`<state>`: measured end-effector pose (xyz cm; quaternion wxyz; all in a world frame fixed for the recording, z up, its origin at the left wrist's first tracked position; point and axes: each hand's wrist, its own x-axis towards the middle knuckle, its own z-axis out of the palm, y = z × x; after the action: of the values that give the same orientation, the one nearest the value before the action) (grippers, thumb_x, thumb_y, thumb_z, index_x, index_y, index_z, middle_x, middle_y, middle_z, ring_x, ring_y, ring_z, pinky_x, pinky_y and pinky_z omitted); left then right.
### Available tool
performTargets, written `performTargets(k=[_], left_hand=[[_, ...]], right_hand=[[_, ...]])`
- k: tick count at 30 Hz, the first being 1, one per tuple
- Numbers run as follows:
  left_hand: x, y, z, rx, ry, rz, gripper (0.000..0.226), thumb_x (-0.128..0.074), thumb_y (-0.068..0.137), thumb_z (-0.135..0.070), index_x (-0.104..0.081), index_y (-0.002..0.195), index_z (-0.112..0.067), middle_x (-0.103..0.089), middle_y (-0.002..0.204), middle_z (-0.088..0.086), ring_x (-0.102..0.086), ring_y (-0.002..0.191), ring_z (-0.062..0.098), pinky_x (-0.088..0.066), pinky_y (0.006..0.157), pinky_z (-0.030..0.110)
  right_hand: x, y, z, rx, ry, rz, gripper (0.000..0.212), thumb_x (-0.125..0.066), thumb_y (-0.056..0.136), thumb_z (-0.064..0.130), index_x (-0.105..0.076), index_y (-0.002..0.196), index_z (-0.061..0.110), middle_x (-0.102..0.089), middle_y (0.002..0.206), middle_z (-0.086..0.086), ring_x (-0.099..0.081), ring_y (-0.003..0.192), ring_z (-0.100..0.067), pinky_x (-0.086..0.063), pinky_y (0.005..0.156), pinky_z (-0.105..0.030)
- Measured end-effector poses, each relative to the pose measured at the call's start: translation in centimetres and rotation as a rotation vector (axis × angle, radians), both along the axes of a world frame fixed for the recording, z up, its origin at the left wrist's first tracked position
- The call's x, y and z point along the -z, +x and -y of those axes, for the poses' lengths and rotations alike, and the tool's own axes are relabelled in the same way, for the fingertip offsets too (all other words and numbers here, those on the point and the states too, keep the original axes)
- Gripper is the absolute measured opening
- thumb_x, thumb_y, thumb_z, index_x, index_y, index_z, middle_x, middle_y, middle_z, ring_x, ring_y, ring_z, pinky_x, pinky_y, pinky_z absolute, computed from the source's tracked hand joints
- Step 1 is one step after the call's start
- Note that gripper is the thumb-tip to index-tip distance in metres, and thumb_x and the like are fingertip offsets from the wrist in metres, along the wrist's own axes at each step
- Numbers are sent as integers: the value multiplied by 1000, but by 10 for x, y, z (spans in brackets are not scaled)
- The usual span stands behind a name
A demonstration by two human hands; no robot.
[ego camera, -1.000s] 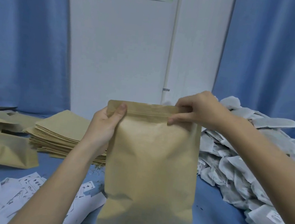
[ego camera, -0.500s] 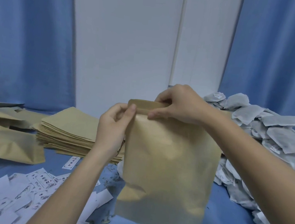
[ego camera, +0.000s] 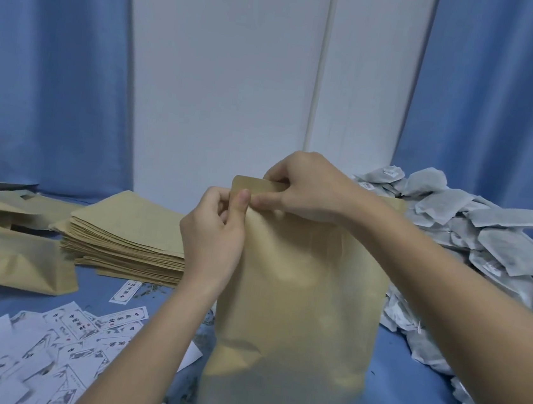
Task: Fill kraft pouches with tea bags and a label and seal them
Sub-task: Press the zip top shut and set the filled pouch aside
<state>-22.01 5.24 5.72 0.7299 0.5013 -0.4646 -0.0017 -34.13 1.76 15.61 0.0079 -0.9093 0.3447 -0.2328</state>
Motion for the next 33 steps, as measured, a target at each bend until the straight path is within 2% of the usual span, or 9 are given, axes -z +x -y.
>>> performTargets(k=[3,6,9,13,18,20,25,29,33], left_hand=[[2,-1,-1,46,-10,-9,25,-58,92,-33,-55,71,-20,-54,53,-11,-48,52,-3,-35,53,11],[4,2,-2,159,-6,-69,20,-59,92,-33,-57,75,-21,-58,56,-16,-49,54,-4,-38,58,14],[4,2,-4,265,4,-116,12,-64,88,-28,-61,78,-24,-65,63,-16,-56,59,-3,-44,62,22],[5,-5,-3,116,-42,-77,22,-65,89,-22,-54,69,-24,-56,51,-21,-49,51,-8,-34,53,8],[9,-4,-2,111,-78,-122,25,-64,89,-20,-51,69,-25,-53,50,-22,-47,50,-7,-34,52,7],[9,-5,-2,179,-64,-156,23,-63,90,-19,-51,71,-23,-50,49,-22,-44,49,-5,-33,50,9],[2,1,-5,447,37,-176,11,-72,79,-32,-72,73,-22,-71,68,-8,-59,62,3,-46,58,18],[1,-6,-6,363,5,-165,12,-73,81,-21,-71,69,-23,-70,65,-8,-58,63,7,-45,65,29],[7,3,-9,335,-27,-227,12,-74,78,-22,-70,67,-24,-70,65,-11,-57,63,6,-46,67,29]], right_hand=[[3,2,0,-31,-32,25,35,-67,80,35,-65,81,0,-51,64,-13,-41,60,-16,-28,52,-28],[4,-2,0,-76,-4,57,21,-70,79,36,-69,76,16,-64,67,-7,-51,63,-11,-39,57,-24],[0,-8,1,-74,-1,-3,26,-69,80,37,-64,66,15,-50,56,1,-39,53,-6,-28,47,-19],[-1,-9,2,-42,-118,-67,43,-67,80,46,-53,59,12,-38,53,-1,-33,52,-14,-25,51,-28],[-4,-27,5,-30,-164,-137,40,-65,83,43,-61,73,4,-48,58,-4,-39,56,-13,-35,57,-26],[1,-26,3,-38,-230,-174,37,-61,86,41,-55,70,8,-46,58,0,-40,60,-14,-38,62,-34],[-6,-42,6,-49,-164,-205,51,-70,76,45,-33,54,18,-30,52,3,-30,50,-12,-19,50,-27],[-4,-52,12,-41,-150,-118,38,-76,70,44,-53,54,18,-36,43,4,-39,50,-4,-29,47,-18],[-1,-68,19,-10,-159,-81,53,-71,70,52,-58,64,1,-30,46,4,-32,53,-9,-29,49,-14]])
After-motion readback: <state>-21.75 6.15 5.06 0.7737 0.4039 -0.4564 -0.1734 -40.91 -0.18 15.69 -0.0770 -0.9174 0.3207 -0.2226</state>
